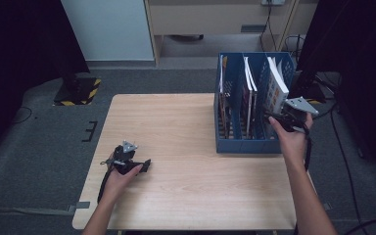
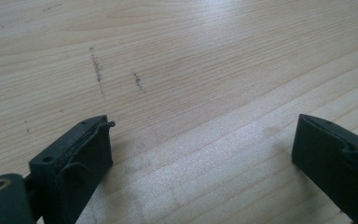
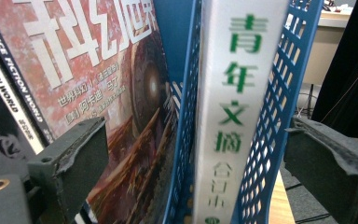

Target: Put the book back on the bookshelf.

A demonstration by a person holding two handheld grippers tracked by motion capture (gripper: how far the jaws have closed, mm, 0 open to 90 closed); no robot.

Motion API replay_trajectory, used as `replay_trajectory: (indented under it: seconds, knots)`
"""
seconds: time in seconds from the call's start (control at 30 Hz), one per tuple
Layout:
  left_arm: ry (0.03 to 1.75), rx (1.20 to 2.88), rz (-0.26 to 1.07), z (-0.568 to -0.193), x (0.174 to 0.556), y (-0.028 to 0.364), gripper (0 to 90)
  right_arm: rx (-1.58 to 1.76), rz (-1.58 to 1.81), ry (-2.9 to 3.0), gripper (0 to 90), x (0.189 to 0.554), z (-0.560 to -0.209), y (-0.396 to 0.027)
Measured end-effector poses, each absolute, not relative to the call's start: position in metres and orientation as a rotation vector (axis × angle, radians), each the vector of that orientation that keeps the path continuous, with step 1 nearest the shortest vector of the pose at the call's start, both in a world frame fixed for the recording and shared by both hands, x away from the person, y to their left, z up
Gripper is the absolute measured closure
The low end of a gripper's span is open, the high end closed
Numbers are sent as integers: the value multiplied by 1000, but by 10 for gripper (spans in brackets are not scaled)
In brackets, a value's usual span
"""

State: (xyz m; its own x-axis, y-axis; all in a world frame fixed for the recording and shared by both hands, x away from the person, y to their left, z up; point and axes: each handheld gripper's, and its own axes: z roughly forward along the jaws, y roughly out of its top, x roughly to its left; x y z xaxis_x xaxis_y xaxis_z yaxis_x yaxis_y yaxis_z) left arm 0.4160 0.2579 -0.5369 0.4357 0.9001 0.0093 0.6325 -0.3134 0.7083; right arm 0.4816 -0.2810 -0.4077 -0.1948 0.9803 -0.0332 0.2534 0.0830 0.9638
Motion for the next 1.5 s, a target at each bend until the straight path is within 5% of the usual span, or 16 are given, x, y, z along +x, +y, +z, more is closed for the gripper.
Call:
replay_trajectory:
  seconds: [1.5]
  knots:
    - [1278, 2061, 536, -537, 416, 256, 24, 1243, 1231, 1689, 55, 420, -430, -266]
